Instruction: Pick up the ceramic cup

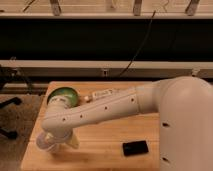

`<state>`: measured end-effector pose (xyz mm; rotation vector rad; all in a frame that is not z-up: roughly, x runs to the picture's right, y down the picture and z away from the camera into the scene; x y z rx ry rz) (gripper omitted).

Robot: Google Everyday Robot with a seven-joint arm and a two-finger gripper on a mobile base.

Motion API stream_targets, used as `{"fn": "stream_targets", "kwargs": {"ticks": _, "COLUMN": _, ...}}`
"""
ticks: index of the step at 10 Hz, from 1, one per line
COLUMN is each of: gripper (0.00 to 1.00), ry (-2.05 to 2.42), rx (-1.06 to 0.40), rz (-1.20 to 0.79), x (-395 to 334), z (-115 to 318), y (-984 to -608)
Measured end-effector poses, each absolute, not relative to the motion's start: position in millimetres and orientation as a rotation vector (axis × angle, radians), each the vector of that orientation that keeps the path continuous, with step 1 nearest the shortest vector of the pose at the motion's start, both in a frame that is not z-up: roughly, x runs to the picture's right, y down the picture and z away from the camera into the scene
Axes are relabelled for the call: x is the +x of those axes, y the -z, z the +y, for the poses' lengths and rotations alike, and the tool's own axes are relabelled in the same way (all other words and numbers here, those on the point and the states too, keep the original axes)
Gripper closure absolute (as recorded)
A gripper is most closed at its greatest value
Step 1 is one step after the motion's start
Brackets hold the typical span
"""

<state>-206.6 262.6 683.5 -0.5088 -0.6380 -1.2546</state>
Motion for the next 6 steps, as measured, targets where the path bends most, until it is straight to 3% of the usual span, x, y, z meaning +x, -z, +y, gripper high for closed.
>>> {"fn": "stream_targets", "kwargs": {"ticks": 4, "gripper": 0.21, "ry": 1.277, "rx": -0.526, "rz": -0.641, "x": -216, "z": 270, "y": -692}}
{"fn": "stream_targets", "kwargs": {"ticks": 6, "gripper": 0.38, "ry": 1.283, "rx": -0.535, "rz": -0.634, "x": -216, "z": 272, "y": -697}}
